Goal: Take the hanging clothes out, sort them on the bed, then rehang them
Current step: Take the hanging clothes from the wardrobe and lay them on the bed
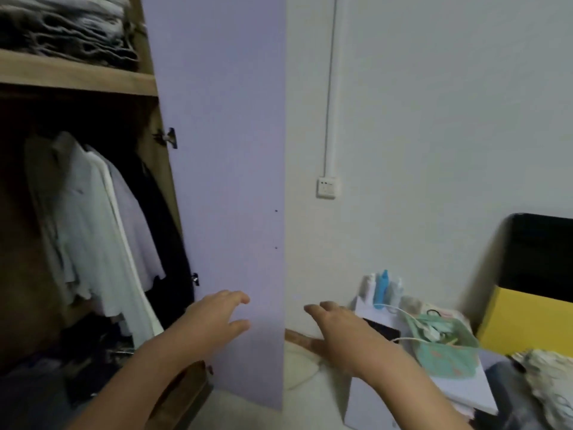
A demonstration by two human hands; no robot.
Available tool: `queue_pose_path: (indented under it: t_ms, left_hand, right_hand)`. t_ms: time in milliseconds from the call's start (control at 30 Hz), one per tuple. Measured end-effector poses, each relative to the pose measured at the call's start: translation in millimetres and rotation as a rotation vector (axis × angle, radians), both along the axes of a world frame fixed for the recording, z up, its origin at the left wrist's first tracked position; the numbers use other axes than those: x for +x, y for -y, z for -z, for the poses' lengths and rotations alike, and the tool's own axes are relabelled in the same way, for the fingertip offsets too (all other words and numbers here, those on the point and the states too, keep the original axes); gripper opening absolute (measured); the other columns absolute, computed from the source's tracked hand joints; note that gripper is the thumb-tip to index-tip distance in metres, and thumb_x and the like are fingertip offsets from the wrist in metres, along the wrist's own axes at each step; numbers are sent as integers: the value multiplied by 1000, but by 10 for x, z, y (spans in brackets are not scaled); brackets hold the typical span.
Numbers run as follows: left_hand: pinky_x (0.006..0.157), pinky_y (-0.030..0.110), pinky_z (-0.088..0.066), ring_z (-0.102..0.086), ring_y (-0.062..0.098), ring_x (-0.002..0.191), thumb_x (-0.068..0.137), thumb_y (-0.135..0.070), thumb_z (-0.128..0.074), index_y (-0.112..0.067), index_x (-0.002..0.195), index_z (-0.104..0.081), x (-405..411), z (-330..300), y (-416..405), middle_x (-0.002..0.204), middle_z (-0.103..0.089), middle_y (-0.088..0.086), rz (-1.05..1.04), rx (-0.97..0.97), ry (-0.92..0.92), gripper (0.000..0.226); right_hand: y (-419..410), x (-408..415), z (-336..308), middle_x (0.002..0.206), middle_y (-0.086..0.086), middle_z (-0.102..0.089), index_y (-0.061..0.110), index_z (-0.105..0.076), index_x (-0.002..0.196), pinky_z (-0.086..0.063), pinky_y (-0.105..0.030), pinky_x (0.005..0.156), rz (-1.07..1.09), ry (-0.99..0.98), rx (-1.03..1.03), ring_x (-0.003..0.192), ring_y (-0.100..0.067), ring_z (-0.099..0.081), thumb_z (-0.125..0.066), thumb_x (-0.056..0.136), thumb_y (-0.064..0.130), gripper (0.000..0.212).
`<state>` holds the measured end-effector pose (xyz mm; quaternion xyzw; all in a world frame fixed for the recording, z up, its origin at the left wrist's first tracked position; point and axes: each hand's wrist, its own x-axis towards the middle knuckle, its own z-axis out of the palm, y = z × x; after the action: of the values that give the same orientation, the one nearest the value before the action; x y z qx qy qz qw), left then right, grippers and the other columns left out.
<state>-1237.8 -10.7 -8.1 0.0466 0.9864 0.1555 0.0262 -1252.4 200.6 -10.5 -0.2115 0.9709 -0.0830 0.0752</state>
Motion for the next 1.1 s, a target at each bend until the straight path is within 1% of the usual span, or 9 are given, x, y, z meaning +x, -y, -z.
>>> queue_pose_path:
  t_ms: [100, 300, 367, 433, 600, 733, 833, 967, 1100]
  left_hand:
    - [104, 22, -34, -40, 9, 126, 96, -37, -45, -26, 140, -32, -68, -36, 539, 143, -37, -7, -92, 26, -32, 47]
    - [104, 23, -36, -41, 8, 126, 96, -37, -46, -26, 139, -36, -213, -128, 1370, 141, -40, -8, -256, 71, -74, 45]
    - [105, 21, -34, -40, 8, 127, 96, -36, -45, -26, 138, -37, -292, -175, 1572, 141, -41, -8, -306, 74, -89, 44]
    - [102, 19, -32, -41, 8, 126, 96, -34, -45, -25, 137, -38, -389, -228, 1747, 140, -42, -6, -357, 78, -99, 42]
    - [102, 27, -39, -45, 13, 122, 94, -36, -49, -25, 135, -41, -707, -335, 2145, 138, -45, -3, -474, 100, -142, 43]
    - [103, 25, -38, -44, 10, 123, 94, -37, -48, -26, 136, -39, -909, -377, 2421, 138, -44, -4, -549, 101, -179, 45]
    - [104, 23, -37, -44, 8, 123, 93, -39, -49, -27, 136, -39, -1004, -379, 2643, 139, -44, -5, -617, 108, -204, 46]
    - [103, 21, -36, -42, 7, 125, 94, -36, -49, -27, 136, -39, -1129, -389, 2923, 140, -43, -7, -673, 123, -211, 45]
    - [101, 23, -39, -44, 9, 123, 93, -37, -49, -26, 135, -41, -1345, -431, 3278, 138, -45, -6, -695, 95, -261, 44]
  right_hand:
    - [560, -199, -48, 145, -5, -34, 22, -26, 145, -37, -40, 104, -74, -45, -45, 131, -26, -36, -45, 97, 33, 53]
    - [1504, -592, -184, 140, -4, -41, 20, -34, 140, -39, -38, 103, -241, -82, -115, 126, -25, -41, -43, 98, 27, 44]
    - [1768, -755, -218, 139, -4, -42, 20, -35, 140, -39, -37, 103, -288, -99, -130, 126, -24, -42, -42, 98, 24, 42]
    - [2010, -934, -250, 139, -4, -42, 20, -34, 141, -39, -36, 103, -346, -97, -140, 126, -24, -41, -42, 98, 23, 43]
    - [2513, -1490, -322, 134, -7, -46, 14, -41, 136, -40, -35, 101, -484, -146, -187, 121, -22, -44, -42, 98, 22, 39]
    - [2911, -1925, -437, 133, -7, -46, 16, -38, 139, -41, -35, 99, -573, -162, -220, 119, -22, -46, -44, 97, 19, 43]
    - [3233, -2170, -528, 131, -8, -48, 13, -41, 136, -43, -36, 97, -623, -186, -249, 117, -23, -47, -43, 96, 15, 40]
    - [3655, -2371, -679, 141, -6, -40, 17, -29, 145, -39, -33, 102, -693, -191, -334, 125, -22, -41, -43, 96, 16, 50]
    - [4147, -2547, -818, 145, -3, -35, 17, -24, 147, -34, -32, 106, -692, -240, -431, 130, -20, -35, -45, 95, 15, 56]
